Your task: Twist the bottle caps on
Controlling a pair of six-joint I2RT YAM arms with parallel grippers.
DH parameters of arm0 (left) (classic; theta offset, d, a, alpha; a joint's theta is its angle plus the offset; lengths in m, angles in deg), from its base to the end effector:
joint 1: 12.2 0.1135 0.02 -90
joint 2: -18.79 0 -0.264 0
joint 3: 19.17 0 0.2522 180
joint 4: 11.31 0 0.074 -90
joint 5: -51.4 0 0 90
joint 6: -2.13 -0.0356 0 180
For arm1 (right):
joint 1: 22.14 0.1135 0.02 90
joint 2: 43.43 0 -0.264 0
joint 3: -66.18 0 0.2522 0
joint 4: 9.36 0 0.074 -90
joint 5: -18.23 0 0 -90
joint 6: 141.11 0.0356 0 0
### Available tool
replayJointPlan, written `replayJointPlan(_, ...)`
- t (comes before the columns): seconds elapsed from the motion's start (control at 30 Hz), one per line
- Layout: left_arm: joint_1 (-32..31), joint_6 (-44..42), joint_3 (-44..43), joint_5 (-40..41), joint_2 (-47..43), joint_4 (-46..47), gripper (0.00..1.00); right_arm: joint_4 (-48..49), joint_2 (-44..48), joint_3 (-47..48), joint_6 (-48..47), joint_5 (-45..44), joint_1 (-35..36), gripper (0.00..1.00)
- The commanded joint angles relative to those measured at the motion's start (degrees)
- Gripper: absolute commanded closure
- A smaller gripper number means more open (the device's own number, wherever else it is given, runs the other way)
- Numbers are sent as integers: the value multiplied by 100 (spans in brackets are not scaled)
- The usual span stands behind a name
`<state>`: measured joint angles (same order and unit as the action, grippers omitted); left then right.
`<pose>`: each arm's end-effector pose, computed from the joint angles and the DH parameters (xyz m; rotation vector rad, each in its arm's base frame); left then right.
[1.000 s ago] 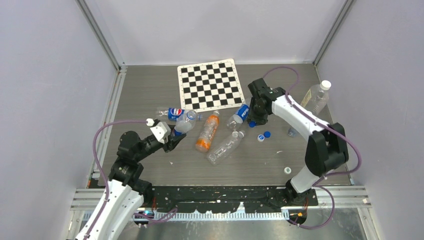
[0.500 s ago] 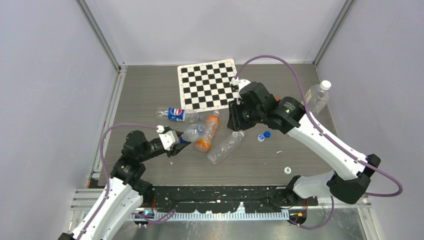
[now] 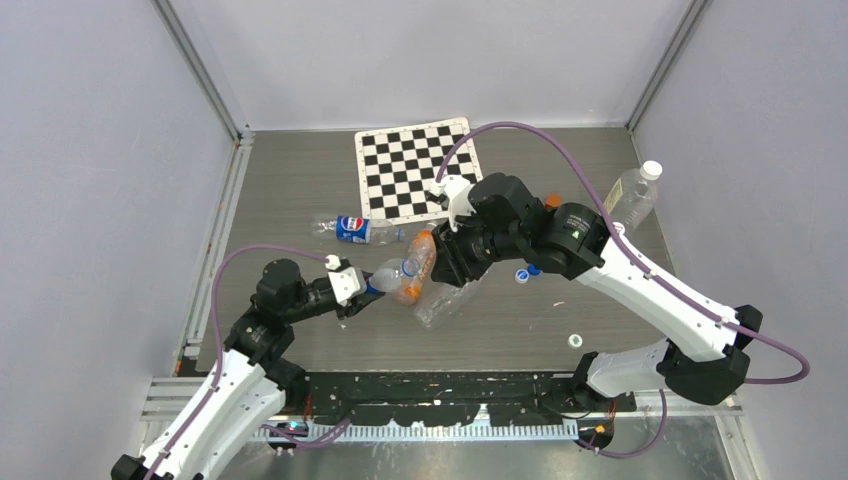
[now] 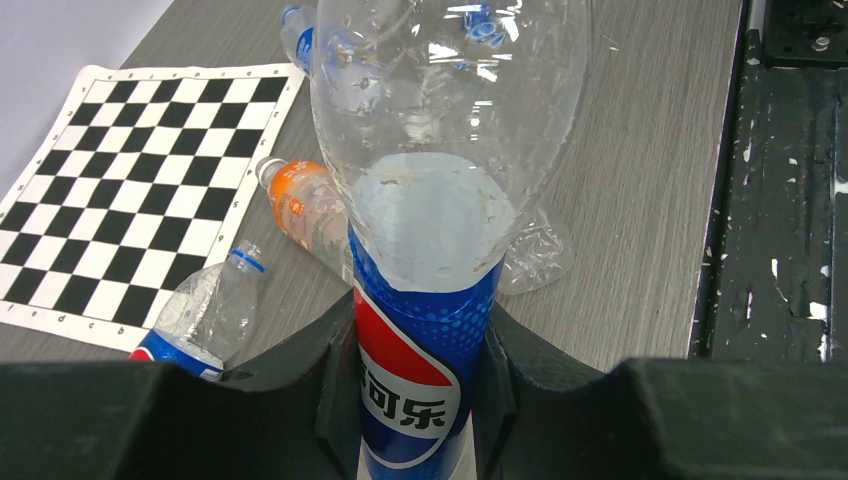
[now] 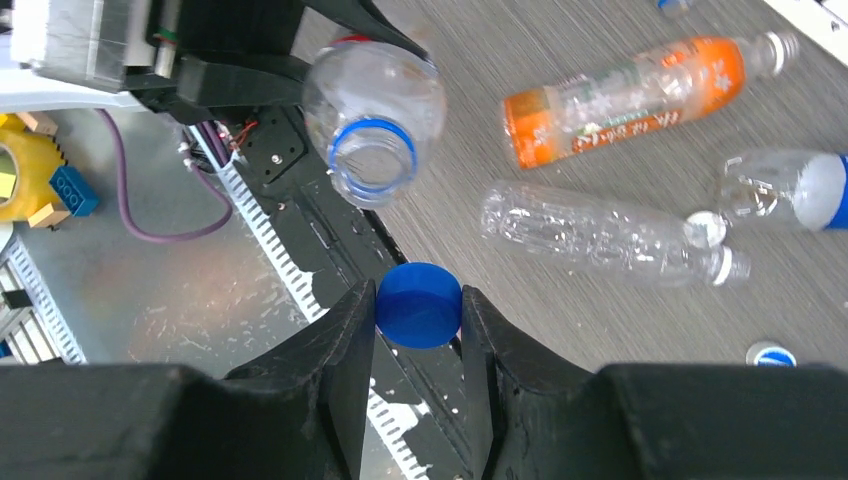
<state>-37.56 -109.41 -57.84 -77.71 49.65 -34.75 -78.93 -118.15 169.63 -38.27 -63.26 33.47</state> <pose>0.1179 -0.0807 0.2558 1.1415 1.4334 -0.6728 0.1392 0.2127 0.4180 -0.9517 2.2061 0.7655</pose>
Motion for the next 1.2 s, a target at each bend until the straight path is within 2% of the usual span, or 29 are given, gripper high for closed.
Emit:
replayJointPlan(0.0, -64, -85, 4, -169, 43, 79, 63, 556, 57, 160, -413, 349, 95, 82)
replayJointPlan(0.7, -197, -138, 21, -347, 51, 79, 64, 1021, -275, 142, -698, 791, 104, 81)
replayJointPlan(1.17, -214, -156, 21, -495, 25, 79, 65, 743, -424, 171, -879, 1073, 106, 81)
